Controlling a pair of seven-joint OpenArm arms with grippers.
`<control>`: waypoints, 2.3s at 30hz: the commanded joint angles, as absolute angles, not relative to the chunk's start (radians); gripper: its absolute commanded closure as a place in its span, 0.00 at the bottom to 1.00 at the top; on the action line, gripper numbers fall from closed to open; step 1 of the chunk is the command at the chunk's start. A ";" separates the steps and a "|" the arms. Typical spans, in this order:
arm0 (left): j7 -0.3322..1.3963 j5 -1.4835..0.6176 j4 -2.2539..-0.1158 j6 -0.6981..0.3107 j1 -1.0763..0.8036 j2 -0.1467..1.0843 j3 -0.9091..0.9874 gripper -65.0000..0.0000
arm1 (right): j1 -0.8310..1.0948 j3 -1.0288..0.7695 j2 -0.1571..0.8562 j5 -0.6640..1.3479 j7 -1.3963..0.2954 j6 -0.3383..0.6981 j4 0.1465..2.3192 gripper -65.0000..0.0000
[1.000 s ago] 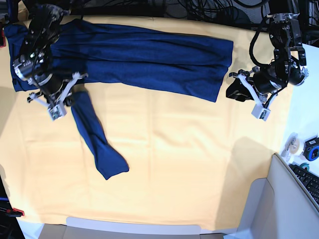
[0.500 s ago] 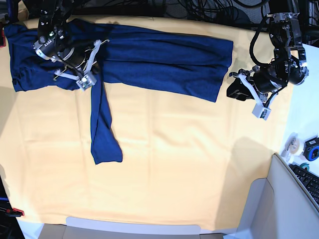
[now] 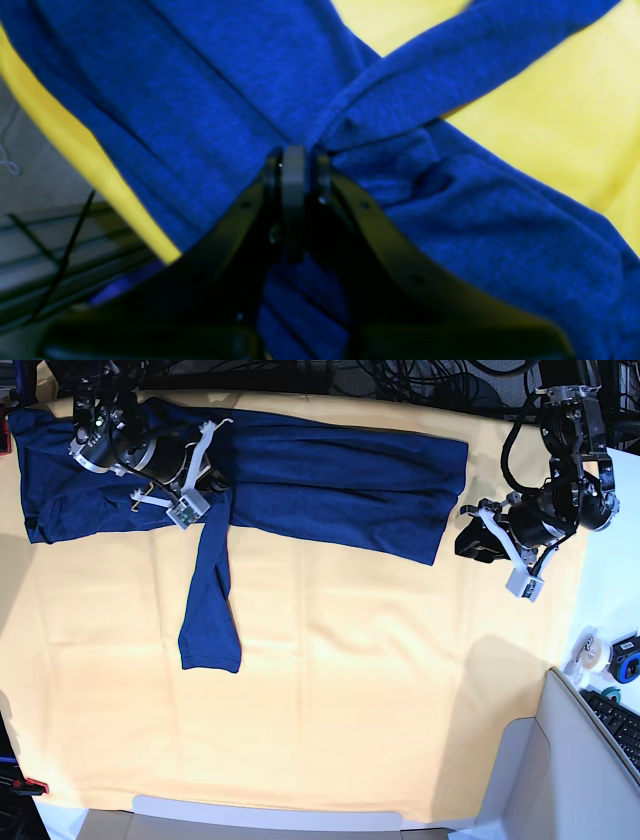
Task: Fold the T-shirt properly
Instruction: 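Grasp the sleeve cuff with the right gripper and lift it onto the folded body, then grasp the sleeve end again with the right gripper and fold it over the body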
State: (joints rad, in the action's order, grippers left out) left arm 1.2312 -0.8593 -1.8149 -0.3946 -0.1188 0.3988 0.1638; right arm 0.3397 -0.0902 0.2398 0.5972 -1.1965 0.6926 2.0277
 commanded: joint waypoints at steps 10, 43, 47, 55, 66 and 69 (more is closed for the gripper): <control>1.219 -0.869 -1.830 -0.398 -0.107 0.410 0.170 0.69 | 0.358 -0.088 0.254 0.622 -1.179 0.698 2.037 1.00; 1.221 -0.869 -1.802 -0.397 -0.110 0.372 0.170 0.69 | -0.045 -0.527 -0.114 0.688 -1.020 0.409 1.747 0.49; 1.221 -0.869 -1.802 -0.397 -0.110 0.372 0.170 0.69 | -0.130 -0.555 -0.113 0.687 -0.997 0.394 1.630 0.49; 1.221 -0.869 -1.802 -0.397 -0.110 0.372 0.170 0.69 | -0.231 -0.556 -0.113 0.685 -0.868 0.285 1.403 0.49; 1.221 -0.869 -1.802 -0.397 -0.107 0.372 0.170 0.69 | -0.242 -0.550 -0.113 0.684 -0.794 0.096 1.386 0.49; 1.221 -0.869 -1.802 -0.397 -0.105 0.372 0.170 0.69 | -0.260 -0.547 -0.114 0.684 -0.797 0.076 1.356 0.49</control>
